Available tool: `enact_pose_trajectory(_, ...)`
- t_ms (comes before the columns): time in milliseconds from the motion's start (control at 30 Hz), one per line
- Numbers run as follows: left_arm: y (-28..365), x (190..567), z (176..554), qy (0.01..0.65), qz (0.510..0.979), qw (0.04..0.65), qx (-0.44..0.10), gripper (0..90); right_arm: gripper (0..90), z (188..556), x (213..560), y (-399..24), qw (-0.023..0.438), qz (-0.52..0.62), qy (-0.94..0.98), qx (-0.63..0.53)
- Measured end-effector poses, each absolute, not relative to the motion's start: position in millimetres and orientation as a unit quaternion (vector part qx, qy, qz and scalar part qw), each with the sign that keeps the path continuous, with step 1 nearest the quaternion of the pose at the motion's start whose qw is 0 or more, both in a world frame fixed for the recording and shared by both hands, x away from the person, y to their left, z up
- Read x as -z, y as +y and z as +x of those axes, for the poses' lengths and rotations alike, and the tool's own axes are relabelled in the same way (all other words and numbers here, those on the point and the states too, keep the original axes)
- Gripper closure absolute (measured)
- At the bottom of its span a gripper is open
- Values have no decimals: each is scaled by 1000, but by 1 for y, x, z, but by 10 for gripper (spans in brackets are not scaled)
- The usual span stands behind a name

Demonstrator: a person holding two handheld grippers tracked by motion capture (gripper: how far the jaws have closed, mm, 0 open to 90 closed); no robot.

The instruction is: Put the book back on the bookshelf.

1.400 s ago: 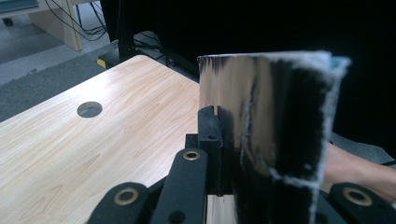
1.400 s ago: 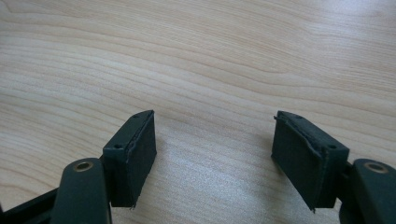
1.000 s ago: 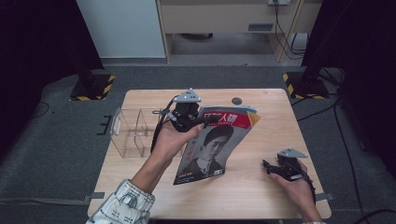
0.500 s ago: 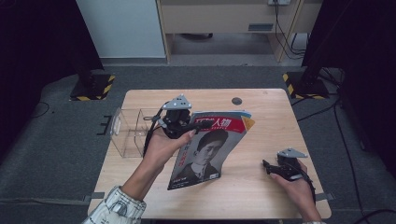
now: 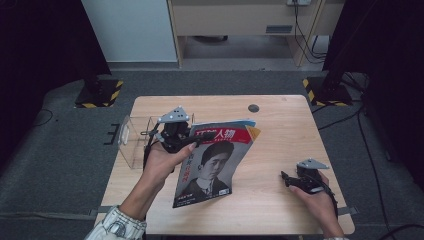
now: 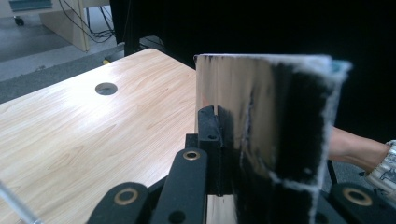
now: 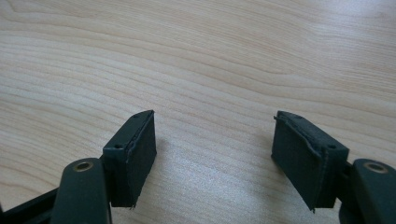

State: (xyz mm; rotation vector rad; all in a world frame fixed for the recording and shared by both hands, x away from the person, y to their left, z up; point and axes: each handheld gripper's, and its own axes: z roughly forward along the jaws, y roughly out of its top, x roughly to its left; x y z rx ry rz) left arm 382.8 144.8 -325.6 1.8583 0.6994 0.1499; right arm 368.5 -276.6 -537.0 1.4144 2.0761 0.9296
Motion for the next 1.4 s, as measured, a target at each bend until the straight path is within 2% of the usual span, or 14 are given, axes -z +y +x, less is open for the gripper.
enact_pose_trajectory(1400, 239, 313, 354, 339, 758, 549, -99, 865, 305, 369, 537, -277, 229, 513, 755, -338)
